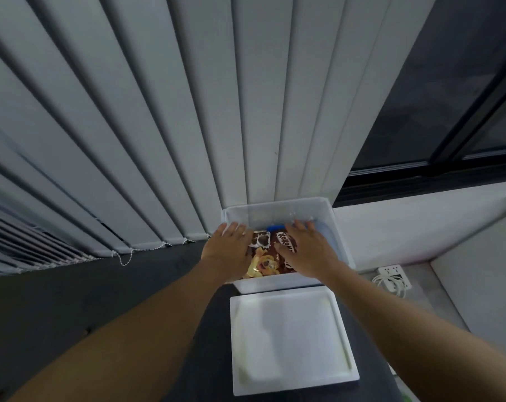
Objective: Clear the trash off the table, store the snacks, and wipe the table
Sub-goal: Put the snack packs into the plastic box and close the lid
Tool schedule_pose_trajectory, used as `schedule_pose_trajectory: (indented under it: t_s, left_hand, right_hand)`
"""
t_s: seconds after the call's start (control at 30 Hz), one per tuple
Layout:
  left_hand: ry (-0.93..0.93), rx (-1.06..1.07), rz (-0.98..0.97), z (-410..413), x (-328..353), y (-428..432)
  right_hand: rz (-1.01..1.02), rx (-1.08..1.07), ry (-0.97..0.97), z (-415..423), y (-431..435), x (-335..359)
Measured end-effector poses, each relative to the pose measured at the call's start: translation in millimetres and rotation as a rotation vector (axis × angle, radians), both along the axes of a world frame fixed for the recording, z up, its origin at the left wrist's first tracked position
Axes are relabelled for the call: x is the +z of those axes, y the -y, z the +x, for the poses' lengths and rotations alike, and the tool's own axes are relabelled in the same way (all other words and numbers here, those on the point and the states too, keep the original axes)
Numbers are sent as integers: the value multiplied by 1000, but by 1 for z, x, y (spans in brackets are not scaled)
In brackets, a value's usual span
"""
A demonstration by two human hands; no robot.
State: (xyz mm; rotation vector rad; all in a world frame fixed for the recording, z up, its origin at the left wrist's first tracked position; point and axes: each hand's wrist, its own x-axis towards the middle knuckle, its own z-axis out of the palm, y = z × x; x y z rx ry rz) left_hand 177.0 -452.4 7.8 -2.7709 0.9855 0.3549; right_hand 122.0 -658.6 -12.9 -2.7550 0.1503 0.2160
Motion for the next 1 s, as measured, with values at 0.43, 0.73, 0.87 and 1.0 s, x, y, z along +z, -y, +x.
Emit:
schedule_pose_trajectory:
  t_s: [0.43, 0.73, 0.87, 1.0]
  left_hand:
    - [-58, 193, -207, -57, 17, -34]
    - [-174, 417, -390, -121, -9, -51]
    - [-275, 494, -373, -143, -34, -57]
    - [-376, 530, -318, -161, -54, -61]
  right_hand:
    - [37, 33, 113, -59, -15, 17]
    - [85, 78, 314, -119, -30, -11]
    - [65, 66, 359, -150, -34, -32]
    - [61, -103, 180, -179, -30, -56]
